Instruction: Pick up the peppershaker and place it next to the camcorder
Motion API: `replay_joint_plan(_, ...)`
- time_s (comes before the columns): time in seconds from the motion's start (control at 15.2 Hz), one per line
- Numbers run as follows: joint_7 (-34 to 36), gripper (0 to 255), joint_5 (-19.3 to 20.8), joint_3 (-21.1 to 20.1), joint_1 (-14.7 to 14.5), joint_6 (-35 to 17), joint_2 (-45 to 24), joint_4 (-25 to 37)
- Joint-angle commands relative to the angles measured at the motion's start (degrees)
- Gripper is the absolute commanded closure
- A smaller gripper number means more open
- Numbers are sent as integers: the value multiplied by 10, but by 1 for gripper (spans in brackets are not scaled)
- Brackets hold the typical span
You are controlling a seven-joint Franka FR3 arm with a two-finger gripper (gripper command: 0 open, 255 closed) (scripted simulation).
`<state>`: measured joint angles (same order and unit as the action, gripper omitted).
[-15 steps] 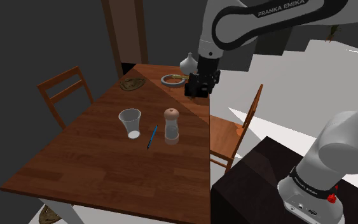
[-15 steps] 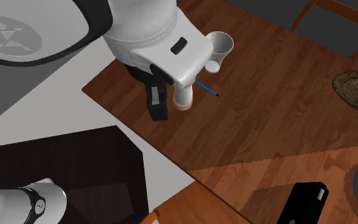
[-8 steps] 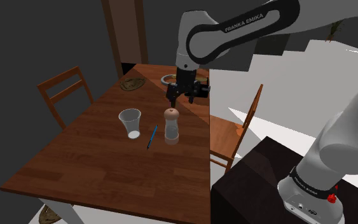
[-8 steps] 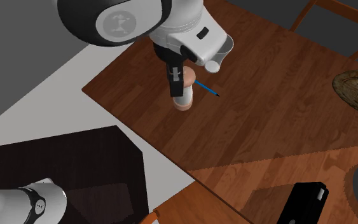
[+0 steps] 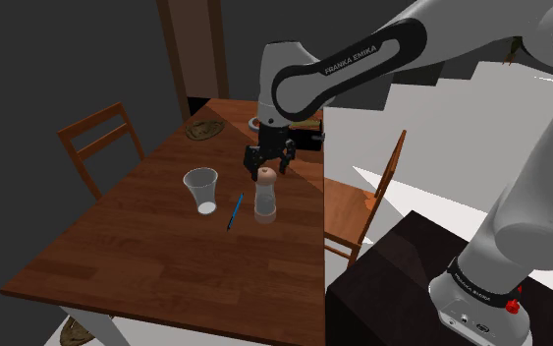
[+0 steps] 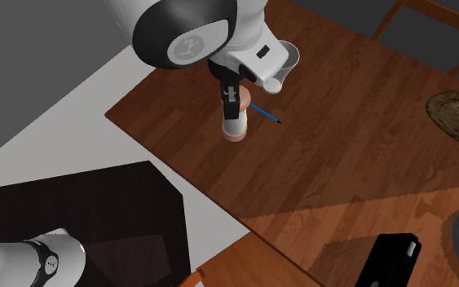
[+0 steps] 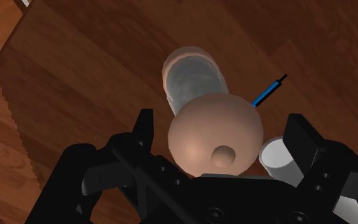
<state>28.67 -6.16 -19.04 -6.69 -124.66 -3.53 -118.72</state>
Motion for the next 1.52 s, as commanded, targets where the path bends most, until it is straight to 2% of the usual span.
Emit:
replay_joint_plan(0.0, 2, 0, 3, -1, -1, -15, -9, -6)
replay_joint_plan(0.53, 3, 0, 3, -1, -2, -19, -11, -8)
replay_joint_plan(0.59, 3, 255, 3, -1, -2, -19, -11, -8)
replay_joint_plan(1.19, 3, 255, 3, -1, -2, -19, -11, -8)
replay_joint_plan(1.45, 2, 255, 0, -1, -1, 10, 3, 8)
